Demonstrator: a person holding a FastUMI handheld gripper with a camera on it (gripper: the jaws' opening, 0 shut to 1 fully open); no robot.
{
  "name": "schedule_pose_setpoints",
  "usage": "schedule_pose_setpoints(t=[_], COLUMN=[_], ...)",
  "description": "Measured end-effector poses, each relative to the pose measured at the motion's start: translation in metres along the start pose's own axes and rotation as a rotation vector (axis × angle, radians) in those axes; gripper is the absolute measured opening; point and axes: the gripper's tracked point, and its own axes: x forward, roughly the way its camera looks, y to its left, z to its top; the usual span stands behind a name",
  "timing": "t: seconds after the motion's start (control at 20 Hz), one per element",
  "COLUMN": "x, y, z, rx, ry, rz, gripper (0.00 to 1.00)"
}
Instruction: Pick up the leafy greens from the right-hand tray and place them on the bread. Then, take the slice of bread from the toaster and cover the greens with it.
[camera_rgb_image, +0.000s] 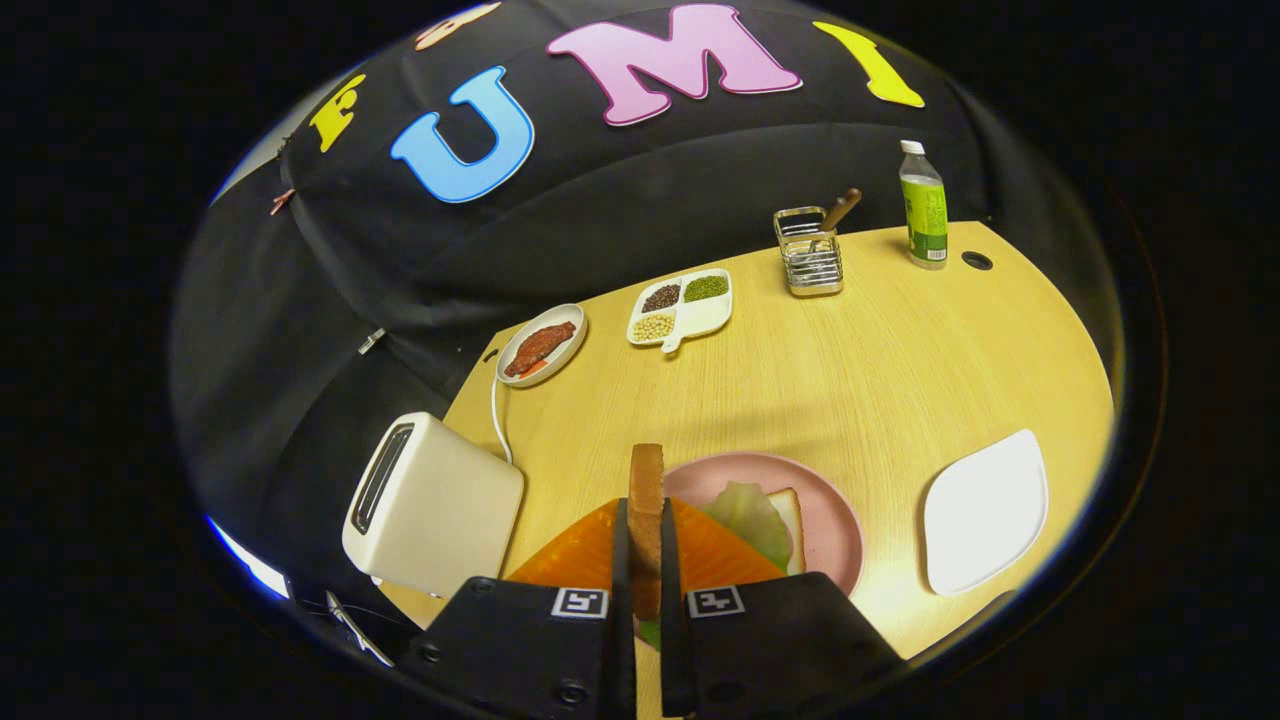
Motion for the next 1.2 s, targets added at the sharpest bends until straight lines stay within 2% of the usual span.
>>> schedule_pose_setpoints(t=[0.2,0.35,0.4,0.5,0.6,0.65,0.7,0.75,0.85,1.0,1.2], x=[-0.002,-0.002,-0.003,-0.005,-0.005,-0.008,-0.012,-0.02,-0.038,-0.076,-0.129], y=[-0.029,-0.054,-0.06,-0.076,-0.081,-0.082,-0.084,-0.085,-0.086,-0.083,-0.069], z=[-0.009,-0.021,-0.021,-0.022,-0.025,-0.025,-0.023,-0.021,-0.013,0.01,0.05], rx=[-0.037,-0.02,-0.021,-0.049,-0.063,-0.068,-0.081,-0.108,-0.2,-0.313,-0.357], ry=[0.019,0.06,0.06,0.063,0.072,0.073,0.071,0.064,0.028,-0.061,-0.205], rz=[-0.061,-0.126,-0.144,-0.186,-0.187,-0.181,-0.184,-0.191,-0.189,-0.19,-0.159], gripper=[0.14,0.25,0.26,0.39,0.51,0.61,0.63,0.79,1.0,0.99,0.99])
